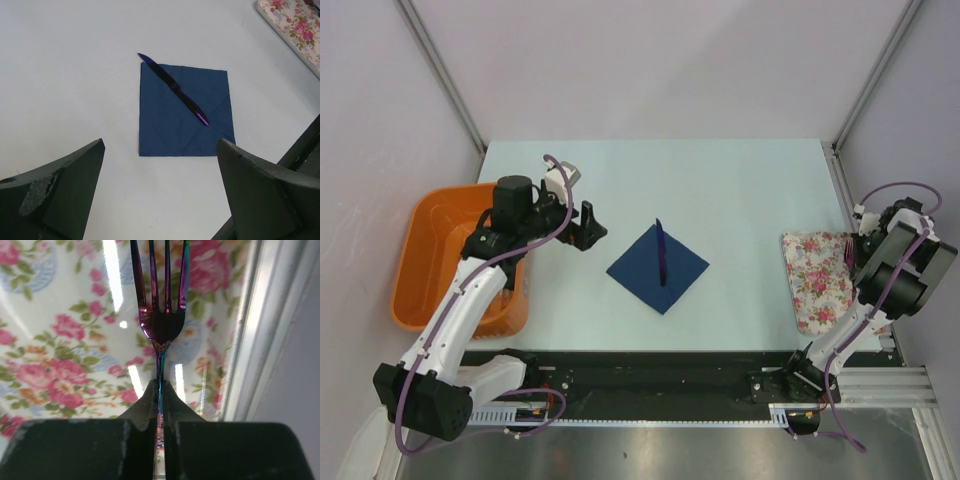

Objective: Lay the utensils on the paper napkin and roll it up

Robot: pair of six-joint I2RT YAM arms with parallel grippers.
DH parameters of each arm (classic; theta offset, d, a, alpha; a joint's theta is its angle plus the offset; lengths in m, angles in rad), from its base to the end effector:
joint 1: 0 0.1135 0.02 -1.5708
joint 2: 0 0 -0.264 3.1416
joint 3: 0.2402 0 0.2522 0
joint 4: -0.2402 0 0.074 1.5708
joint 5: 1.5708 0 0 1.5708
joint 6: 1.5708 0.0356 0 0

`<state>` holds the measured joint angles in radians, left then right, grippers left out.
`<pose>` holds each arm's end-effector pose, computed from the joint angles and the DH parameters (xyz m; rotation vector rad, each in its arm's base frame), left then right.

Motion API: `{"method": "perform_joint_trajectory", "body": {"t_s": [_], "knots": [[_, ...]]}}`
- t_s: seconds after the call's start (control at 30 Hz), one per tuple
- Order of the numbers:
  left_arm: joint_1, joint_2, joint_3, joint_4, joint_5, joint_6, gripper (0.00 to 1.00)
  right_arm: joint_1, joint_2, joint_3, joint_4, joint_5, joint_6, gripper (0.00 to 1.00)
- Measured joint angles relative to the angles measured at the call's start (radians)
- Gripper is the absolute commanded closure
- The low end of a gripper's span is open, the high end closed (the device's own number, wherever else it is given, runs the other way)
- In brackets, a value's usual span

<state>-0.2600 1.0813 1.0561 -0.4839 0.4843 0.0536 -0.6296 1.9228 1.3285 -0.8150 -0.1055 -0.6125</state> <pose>0.2223 -0.0763 0.3489 0.6149 1.9821 -0.6288 0.2974 -0.2120 0.1659 0.0126 2.9491 -0.0123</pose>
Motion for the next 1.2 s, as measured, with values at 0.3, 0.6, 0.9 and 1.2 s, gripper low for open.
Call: {"method": "perform_joint_trajectory", "body": {"t_s": [0.3,0.6,0.9,1.2], "knots": [[0.0,-0.027,-0.046,0.003,-0.028,-0.008,0.0,0.13,-0.214,0.003,-0.105,-0.087,0.121,1.0],[0.0,-0.149,-0.128,0.105,-0.119,-0.064,0.0,0.663,-0.393,0.033,0.004,-0.023,0.433,1.0],[0.0,-0.173,-0.214,0.175,-0.153,-0.1,0.0,0.997,-0.245,0.106,0.104,0.109,0.72,1.0],[0.001,-0.118,-0.249,0.212,-0.177,-0.158,0.01,1.18,-0.128,0.106,0.179,0.182,0.98,1.0]]}}
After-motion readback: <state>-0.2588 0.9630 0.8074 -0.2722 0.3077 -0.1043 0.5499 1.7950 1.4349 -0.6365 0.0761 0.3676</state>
